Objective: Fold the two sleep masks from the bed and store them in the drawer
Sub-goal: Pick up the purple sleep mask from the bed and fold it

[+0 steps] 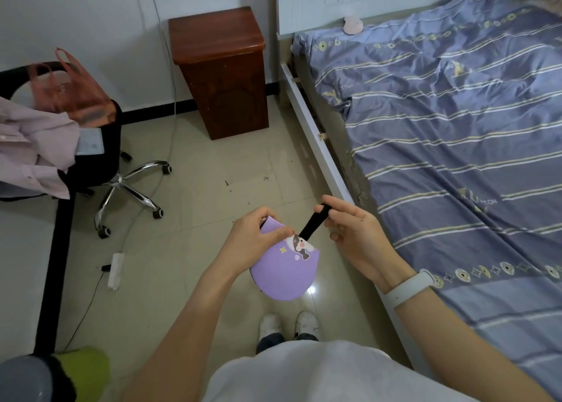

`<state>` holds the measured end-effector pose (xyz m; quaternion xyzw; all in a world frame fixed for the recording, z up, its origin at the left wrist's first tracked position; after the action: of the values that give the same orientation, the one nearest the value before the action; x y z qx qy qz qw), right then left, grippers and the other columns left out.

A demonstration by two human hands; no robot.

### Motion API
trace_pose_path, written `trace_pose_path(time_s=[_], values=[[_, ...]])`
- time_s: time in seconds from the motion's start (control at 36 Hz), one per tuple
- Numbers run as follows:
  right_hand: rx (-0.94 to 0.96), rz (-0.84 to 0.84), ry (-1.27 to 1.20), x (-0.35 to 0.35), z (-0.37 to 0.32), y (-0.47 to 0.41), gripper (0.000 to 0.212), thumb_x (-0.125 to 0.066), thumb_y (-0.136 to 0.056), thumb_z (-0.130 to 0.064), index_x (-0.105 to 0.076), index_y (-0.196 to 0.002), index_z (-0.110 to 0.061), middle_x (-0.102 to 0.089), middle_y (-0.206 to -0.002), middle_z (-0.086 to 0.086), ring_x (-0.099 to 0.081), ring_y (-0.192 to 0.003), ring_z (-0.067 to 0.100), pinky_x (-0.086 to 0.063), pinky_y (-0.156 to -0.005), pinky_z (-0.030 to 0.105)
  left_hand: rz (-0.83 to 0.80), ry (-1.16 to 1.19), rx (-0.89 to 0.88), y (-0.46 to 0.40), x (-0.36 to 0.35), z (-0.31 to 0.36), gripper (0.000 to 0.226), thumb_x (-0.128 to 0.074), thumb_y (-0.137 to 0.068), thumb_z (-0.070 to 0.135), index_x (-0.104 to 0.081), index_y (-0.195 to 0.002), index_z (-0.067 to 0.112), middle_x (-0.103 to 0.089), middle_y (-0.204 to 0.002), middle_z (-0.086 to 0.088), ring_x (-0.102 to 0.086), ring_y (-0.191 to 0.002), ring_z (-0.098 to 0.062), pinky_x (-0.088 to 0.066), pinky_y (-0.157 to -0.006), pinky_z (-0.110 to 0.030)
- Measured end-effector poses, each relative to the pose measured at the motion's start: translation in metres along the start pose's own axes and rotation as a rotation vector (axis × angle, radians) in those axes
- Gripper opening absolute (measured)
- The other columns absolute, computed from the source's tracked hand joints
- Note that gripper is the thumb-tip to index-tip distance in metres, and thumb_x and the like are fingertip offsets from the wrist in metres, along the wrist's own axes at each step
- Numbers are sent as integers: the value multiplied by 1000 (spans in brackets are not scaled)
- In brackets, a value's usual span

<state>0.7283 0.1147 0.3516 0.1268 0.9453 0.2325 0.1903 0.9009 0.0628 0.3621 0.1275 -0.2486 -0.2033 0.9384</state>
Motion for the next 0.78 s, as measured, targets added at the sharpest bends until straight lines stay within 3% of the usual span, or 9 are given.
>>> trace_pose_path(time_s=[0.11, 0.19, 0.31, 0.39, 0.44, 0.5, 0.61, 0.69, 0.78], values=[[173, 149, 327, 4, -17, 5, 20, -59, -84, -6, -67, -101, -11, -70, -75, -1, -59, -72, 5, -45, -65, 10, -31, -90, 21, 3, -3, -4, 20, -71, -71, 35, -58, -74, 20, -63, -80, 1, -56, -71, -16, -42, -60, -26], [362, 233, 652, -1, -32, 11, 17, -61, -83, -13, -69, -98, -17, -71, -78, 3, -59, -71, 9, -43, -62, 4, -104, -186, 24, 6, -12, -8, 27, -68, -69, 43, -59, -77, 19, -64, -84, -4, -59, -78, -22, -41, -62, -29], [425, 251, 731, -1, -34, 15, 16, -60, -85, -17, -69, -97, -23, -68, -85, -2, -60, -79, 7, -47, -73, 15, -215, -179, 27, 9, -29, -8, 16, -65, -74, 40, -64, -81, 25, -66, -91, 1, -61, -87, -18, -47, -71, -33], [495, 234, 796, -4, -36, 17, 16, -57, -87, -16, -69, -98, -19, -56, -86, -8, -54, -78, -6, -41, -69, 2, -184, -127, 41, 7, -31, -9, 13, -64, -77, 36, -65, -78, 23, -68, -91, -1, -62, -87, -20, -46, -71, -31], [419, 188, 802, -1, -28, 12, 19, -56, -88, -19, -66, -105, -17, -51, -92, -5, -51, -76, -4, -36, -68, -3, -140, -114, 51, 5, -29, -11, 14, -63, -78, 36, -64, -78, 22, -68, -91, 1, -61, -86, -18, -46, -71, -30], [251, 52, 781, -1, -9, 4, 32, -56, -88, -29, -57, -119, -21, -52, -113, -1, -52, -90, 0, -34, -78, -1, -110, -105, 45, 4, -29, -11, 14, -61, -80, 35, -61, -80, 21, -65, -88, 5, -58, -83, -15, -42, -68, -27], [-12, -315, 792, -15, 27, 6, 55, -52, -87, -41, -34, -137, -28, -44, -136, -10, -42, -125, 7, -35, -107, 29, -108, -100, 36, 2, -30, -10, 18, -58, -82, 36, -55, -85, 19, -57, -81, 6, -49, -74, -14, -37, -65, -28], [-106, -475, 705, -24, 35, 10, 41, -50, -90, -35, -46, -130, -25, -57, -120, -9, -55, -102, -1, -45, -90, 17, -146, -97, 32, 0, -34, -6, 15, -55, -84, 36, -53, -85, 21, -56, -83, 0, -48, -75, -16, -37, -67, -30], [-146, -532, 731, -28, 39, 10, 37, -50, -89, -35, -55, -113, -7, -59, -96, 5, -54, -82, 10, -43, -74, 19, -140, -93, 43, -4, -34, -1, 14, -52, -86, 36, -52, -87, 22, -62, -89, -8, -52, -77, -21, -39, -68, -31]])
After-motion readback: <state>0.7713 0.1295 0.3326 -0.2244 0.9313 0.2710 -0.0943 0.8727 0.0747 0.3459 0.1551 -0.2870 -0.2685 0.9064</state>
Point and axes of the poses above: each hand's wrist, its own y-axis away from the middle knuckle, its own x-axis out of the back of the hand, z = x × y, the point moved 8 cm from there along -y, towards the middle knuckle
